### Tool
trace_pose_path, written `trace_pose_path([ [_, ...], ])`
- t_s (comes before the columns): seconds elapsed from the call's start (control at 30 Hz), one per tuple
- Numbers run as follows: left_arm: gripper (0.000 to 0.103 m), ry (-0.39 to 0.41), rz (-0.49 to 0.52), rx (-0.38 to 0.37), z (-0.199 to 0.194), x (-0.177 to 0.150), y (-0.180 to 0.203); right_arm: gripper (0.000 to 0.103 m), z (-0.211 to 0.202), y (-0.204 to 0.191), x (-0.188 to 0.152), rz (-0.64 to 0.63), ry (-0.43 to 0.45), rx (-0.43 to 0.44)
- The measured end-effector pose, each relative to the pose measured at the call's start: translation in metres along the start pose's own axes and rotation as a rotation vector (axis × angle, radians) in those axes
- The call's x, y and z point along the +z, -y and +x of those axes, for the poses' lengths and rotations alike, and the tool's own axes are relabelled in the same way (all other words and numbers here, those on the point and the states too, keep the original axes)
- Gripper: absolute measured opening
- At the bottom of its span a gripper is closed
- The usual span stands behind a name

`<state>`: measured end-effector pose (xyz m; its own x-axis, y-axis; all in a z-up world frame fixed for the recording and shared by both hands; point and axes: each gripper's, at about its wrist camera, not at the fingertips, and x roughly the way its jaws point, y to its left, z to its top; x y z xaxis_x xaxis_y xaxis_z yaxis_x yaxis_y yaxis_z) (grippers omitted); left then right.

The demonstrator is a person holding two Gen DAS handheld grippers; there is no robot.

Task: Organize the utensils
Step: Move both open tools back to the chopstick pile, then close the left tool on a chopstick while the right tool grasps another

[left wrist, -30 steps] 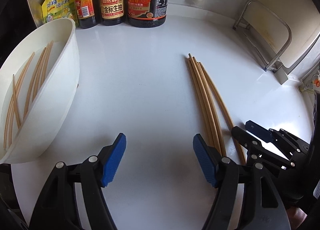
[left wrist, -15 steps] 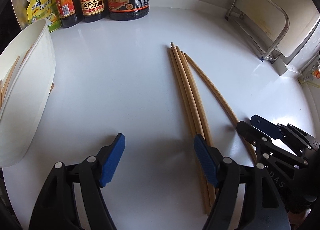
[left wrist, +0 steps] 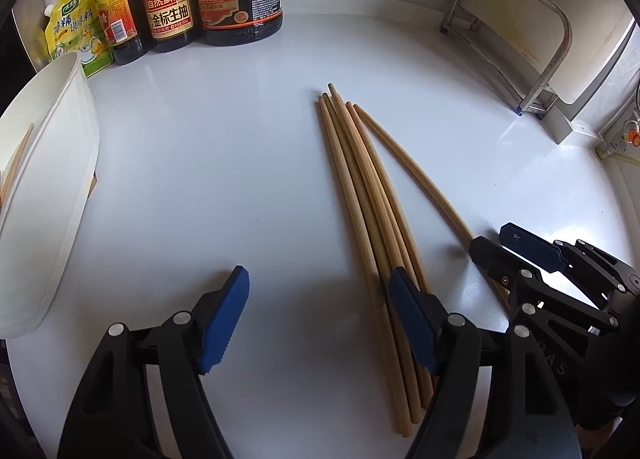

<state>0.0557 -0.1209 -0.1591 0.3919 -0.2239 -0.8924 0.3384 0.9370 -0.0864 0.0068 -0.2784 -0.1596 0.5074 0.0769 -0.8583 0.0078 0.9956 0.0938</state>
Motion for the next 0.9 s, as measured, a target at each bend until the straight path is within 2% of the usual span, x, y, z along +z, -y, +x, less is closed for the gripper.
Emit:
trace_pose_path([
  [0.3,0.071,0.004,-0.002,0.028,0.002,0.0,-0.005,0.033,0.003,-0.008,0.001,-0.04,0.005,-0.01],
  [0.4,0.065,0.003,0.029,0.068,0.003,-0.001,-0.001,0.033,0.003,-0.009,0.002,-0.045,0.006,-0.011],
  [0.53,0.065,0.007,0.031,0.078,0.004,0.001,-0.003,0.033,0.004,-0.012,0.002,-0.059,0.012,-0.028],
  [0.6,0.06,0.013,0.028,0.079,0.004,0.002,-0.004,0.033,0.005,-0.014,0.003,-0.066,0.015,-0.03],
  [0.67,0.049,0.018,0.035,0.075,0.003,0.003,-0.004,0.033,0.006,-0.017,0.003,-0.083,0.016,-0.035],
  [0.77,0.037,0.021,0.042,0.069,0.001,0.003,-0.001,0.031,0.007,-0.023,0.004,-0.111,0.017,-0.03],
  [0.8,0.034,0.022,0.045,0.066,0.001,0.002,-0.001,0.027,0.007,-0.025,0.005,-0.118,0.015,-0.025],
  [0.87,0.017,0.021,0.052,0.054,0.0,0.002,0.0,0.008,0.007,-0.029,0.005,-0.129,0.007,-0.03],
  [0.9,0.013,0.018,0.054,0.045,0.0,0.002,0.001,0.007,0.007,-0.029,0.005,-0.129,0.003,-0.029],
])
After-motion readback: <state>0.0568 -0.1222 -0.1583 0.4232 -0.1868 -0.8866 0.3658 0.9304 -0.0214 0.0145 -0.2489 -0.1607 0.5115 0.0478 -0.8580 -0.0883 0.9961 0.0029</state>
